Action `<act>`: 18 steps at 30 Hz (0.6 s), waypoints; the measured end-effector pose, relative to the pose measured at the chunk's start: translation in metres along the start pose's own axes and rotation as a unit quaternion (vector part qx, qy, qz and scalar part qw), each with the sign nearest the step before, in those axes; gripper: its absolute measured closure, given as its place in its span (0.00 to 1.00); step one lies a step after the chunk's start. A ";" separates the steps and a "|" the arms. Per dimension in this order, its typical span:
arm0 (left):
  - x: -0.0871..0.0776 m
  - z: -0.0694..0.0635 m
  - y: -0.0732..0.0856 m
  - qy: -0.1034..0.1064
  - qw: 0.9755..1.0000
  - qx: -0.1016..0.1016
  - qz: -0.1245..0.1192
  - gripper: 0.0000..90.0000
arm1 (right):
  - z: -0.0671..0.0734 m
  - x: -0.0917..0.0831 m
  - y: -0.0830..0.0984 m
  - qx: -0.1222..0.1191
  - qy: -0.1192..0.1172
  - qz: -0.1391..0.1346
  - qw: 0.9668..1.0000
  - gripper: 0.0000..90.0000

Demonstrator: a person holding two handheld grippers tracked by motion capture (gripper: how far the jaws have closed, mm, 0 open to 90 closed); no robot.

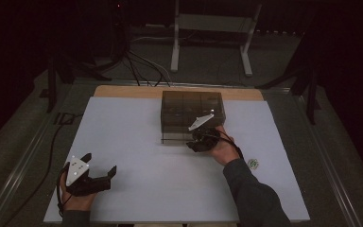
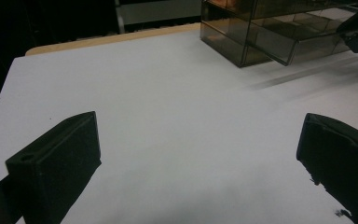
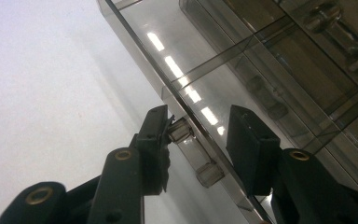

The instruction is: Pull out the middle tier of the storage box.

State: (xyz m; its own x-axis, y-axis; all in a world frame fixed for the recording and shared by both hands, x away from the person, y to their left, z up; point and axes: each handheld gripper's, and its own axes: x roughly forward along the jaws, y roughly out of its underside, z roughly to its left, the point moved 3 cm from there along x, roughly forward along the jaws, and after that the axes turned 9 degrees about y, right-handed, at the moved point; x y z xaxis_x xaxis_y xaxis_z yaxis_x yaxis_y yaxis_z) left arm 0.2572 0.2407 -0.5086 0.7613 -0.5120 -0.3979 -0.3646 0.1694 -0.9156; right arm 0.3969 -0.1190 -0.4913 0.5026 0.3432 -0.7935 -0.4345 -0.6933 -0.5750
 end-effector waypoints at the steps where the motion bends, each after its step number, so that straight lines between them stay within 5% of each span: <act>1: 0.000 0.000 0.000 0.000 1.000 0.000 0.000 0.01 | 0.000 0.000 0.000 0.000 -0.001 0.000 1.000 0.66; 18: 0.001 -0.001 0.000 0.000 1.000 0.001 0.001 0.01 | 0.007 0.000 0.005 -0.003 -0.008 0.001 1.000 0.67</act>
State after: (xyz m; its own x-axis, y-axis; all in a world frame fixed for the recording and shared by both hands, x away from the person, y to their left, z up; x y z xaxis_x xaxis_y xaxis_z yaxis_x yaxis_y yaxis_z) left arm 0.2574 0.2399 -0.5088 0.7607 -0.5118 -0.3993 -0.3646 0.1722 -0.9151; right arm 0.3900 -0.1181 -0.4955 0.4897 0.3522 -0.7976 -0.4314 -0.6970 -0.5727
